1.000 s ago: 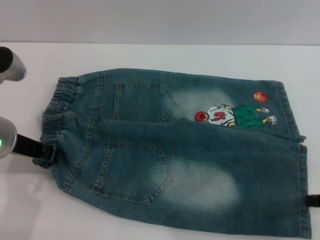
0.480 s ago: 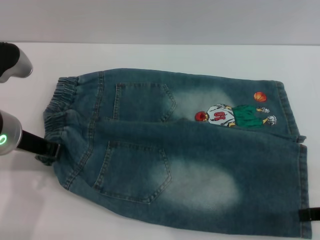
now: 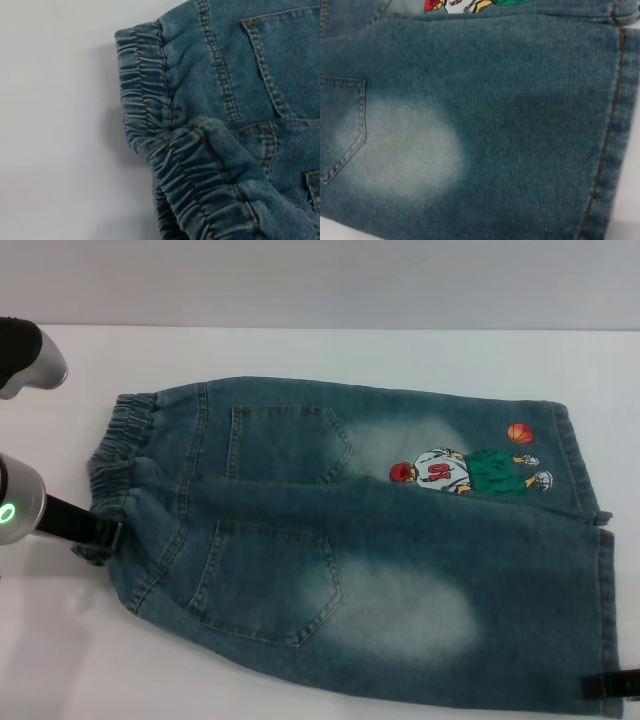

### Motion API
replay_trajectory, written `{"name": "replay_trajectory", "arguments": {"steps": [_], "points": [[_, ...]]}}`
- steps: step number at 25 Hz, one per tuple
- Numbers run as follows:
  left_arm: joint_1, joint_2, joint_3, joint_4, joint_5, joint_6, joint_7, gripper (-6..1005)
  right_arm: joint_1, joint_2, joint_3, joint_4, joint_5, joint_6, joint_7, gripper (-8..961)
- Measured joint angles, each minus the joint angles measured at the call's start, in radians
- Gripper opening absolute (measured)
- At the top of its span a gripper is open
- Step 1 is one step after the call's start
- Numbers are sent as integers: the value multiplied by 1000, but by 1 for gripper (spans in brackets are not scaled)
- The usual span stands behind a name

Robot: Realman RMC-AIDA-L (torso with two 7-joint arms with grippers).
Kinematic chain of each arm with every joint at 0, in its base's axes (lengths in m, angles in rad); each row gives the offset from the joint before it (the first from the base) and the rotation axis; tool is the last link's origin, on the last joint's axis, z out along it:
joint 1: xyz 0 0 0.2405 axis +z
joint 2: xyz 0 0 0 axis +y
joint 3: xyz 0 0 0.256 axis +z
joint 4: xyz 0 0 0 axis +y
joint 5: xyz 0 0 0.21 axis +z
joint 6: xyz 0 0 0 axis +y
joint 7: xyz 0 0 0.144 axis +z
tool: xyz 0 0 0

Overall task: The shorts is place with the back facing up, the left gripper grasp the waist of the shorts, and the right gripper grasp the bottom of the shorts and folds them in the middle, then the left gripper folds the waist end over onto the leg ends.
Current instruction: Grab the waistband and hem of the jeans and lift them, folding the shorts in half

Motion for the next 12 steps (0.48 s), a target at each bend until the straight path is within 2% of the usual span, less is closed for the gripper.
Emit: {"name": "replay_trajectory", "arguments": {"steps": [12], "points": [[-2, 0, 1, 5, -2, -1, 4, 154, 24, 1, -39, -31, 8, -34, -4, 607]]}}
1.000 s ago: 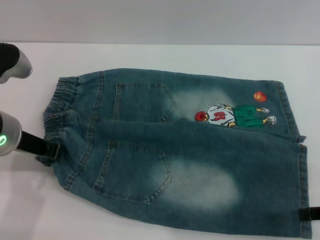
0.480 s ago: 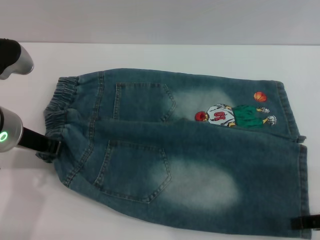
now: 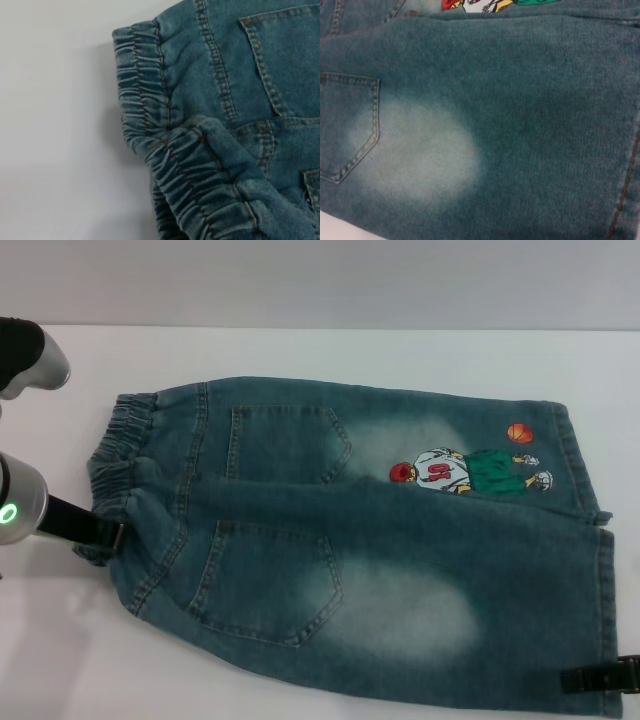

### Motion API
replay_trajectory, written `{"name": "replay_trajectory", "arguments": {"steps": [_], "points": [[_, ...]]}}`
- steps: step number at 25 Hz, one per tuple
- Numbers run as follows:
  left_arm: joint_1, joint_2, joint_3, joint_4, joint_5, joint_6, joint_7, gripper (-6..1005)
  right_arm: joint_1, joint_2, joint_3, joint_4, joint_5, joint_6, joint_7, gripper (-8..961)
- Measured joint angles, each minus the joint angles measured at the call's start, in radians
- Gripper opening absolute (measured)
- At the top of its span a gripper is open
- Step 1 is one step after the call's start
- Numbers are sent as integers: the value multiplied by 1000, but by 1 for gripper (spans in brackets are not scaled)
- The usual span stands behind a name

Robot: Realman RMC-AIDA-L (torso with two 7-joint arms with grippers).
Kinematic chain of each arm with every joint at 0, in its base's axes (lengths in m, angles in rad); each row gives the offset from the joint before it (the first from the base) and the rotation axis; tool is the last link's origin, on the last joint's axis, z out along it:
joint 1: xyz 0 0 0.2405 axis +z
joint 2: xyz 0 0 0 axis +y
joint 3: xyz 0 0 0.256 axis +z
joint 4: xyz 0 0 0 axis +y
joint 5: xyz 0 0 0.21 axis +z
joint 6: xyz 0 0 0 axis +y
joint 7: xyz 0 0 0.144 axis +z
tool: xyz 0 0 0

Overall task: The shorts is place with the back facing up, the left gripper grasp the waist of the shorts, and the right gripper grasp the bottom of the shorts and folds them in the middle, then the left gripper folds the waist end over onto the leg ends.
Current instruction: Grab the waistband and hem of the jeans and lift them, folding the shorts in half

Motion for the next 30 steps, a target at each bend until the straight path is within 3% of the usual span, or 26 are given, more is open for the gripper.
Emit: {"name": "replay_trajectory", "arguments": {"steps": [30], "points": [[-26, 0, 4, 22, -9, -1, 8, 153, -21, 3, -4, 6, -53, 7, 18, 605]]}}
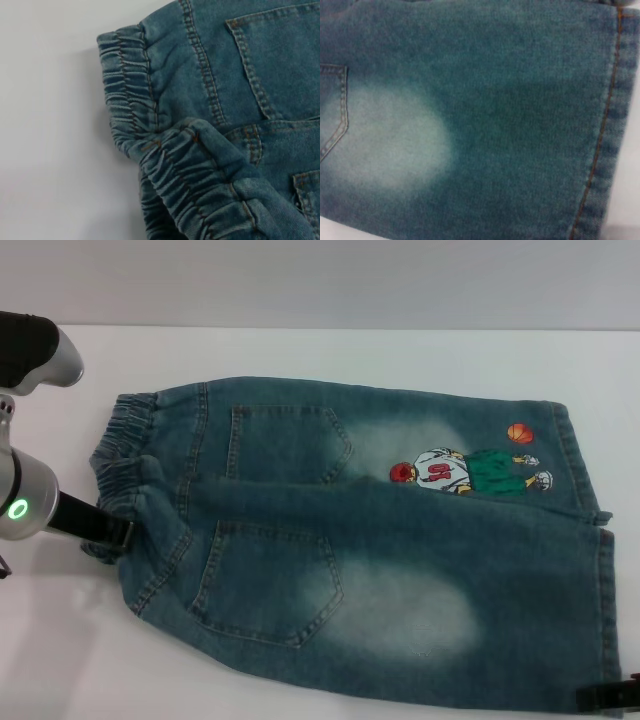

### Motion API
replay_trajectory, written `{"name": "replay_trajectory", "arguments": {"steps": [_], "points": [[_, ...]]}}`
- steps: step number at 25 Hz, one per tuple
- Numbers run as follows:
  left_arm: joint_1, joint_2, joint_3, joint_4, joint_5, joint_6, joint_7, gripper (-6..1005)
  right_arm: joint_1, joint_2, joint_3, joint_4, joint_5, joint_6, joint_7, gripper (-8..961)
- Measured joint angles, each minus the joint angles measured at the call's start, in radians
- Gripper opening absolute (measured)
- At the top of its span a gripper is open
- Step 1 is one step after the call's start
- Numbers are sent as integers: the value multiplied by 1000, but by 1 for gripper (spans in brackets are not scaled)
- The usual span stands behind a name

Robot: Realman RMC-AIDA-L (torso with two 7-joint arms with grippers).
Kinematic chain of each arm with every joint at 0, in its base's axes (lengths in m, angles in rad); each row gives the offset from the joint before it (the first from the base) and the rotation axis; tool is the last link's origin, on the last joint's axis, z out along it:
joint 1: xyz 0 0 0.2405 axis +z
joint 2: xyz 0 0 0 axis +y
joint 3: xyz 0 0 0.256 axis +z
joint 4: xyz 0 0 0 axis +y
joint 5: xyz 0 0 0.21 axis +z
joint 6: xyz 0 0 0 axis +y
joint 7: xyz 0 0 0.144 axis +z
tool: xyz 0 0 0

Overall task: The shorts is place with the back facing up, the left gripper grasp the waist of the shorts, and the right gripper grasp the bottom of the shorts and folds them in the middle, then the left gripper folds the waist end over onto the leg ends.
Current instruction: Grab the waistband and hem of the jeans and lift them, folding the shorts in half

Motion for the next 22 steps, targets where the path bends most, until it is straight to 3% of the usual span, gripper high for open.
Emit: {"name": "replay_trajectory", "arguments": {"steps": [22], "points": [[-7, 1, 0, 0, -3, 4, 3, 151, 23, -3, -22, -14, 33, -26, -27, 577]]}}
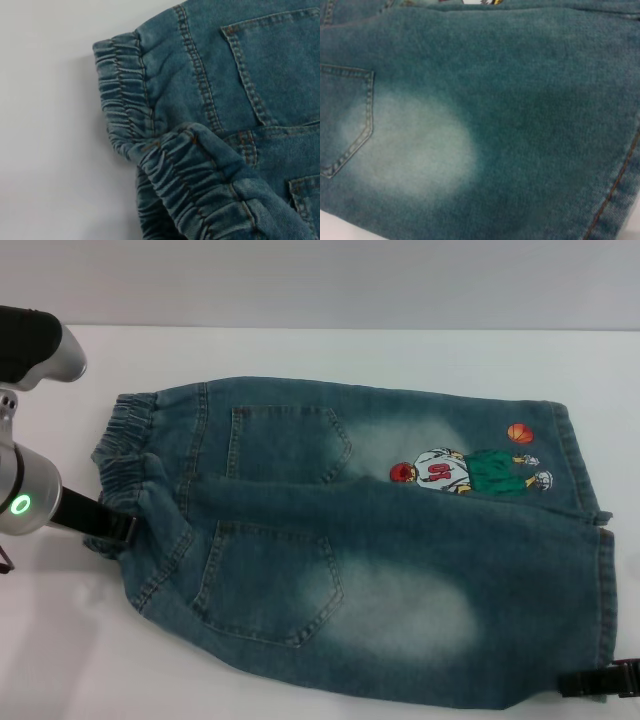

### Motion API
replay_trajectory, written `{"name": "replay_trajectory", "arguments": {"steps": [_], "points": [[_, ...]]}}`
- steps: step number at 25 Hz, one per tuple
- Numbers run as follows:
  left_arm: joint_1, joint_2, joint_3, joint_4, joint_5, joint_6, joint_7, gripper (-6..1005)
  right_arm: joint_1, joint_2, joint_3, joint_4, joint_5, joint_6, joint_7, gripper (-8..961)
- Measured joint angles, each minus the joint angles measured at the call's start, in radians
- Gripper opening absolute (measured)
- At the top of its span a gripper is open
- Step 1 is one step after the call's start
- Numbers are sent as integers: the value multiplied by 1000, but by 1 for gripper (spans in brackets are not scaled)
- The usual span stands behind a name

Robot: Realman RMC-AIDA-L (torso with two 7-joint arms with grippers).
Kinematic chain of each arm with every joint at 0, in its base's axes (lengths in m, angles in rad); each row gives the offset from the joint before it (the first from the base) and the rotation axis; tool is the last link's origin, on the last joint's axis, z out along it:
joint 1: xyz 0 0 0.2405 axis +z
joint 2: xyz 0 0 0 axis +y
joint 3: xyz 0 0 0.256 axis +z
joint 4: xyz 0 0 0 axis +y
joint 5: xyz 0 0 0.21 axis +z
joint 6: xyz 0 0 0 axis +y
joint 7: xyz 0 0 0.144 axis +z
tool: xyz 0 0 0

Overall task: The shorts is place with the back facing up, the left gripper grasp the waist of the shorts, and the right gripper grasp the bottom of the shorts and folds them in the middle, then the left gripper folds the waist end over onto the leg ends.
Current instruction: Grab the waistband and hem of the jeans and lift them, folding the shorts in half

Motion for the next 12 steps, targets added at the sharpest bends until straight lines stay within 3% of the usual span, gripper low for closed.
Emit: {"name": "replay_trajectory", "arguments": {"steps": [7, 12], "points": [[-1, 0, -9, 7, 0, -2, 9, 151, 17, -2, 4, -16, 23, 0, -52, 529], [-1, 1, -10, 9, 0, -2, 9, 151, 27, -3, 1, -15, 23, 5, -64, 344]]}}
